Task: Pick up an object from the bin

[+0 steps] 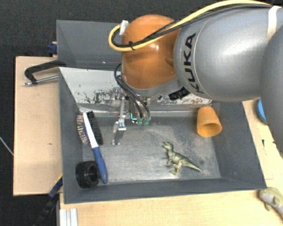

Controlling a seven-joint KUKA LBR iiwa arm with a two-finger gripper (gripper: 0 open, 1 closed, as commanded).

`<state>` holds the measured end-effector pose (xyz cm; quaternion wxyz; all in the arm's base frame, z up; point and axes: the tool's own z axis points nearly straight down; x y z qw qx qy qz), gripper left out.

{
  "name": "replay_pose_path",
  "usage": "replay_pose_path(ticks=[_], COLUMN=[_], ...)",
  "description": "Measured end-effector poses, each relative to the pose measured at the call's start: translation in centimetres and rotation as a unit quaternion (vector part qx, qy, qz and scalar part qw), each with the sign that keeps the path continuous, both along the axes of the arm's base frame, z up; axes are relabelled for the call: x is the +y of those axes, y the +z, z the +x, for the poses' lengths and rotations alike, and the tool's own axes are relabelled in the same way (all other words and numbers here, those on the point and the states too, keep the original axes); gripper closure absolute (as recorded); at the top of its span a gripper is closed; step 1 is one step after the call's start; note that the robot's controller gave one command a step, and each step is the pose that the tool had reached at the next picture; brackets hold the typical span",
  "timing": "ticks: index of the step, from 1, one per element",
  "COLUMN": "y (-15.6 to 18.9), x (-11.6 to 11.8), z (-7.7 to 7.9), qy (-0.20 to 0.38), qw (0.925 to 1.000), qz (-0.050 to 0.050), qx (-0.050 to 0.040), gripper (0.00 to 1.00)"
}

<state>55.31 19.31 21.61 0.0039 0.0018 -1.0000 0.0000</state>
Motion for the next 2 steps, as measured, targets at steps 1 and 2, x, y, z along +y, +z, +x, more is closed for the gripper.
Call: replay_pose_path(ticks=[1,2], y=[-10.26,-10.73], x=[2.46,2.15], z=[-1.13,-1.06], qy=[0.063,0.163], qw=[0.9980,0.9864], qz=[0.001,0.001], qx=[-0.0062,-0.0159], gripper=[0.00,0.00])
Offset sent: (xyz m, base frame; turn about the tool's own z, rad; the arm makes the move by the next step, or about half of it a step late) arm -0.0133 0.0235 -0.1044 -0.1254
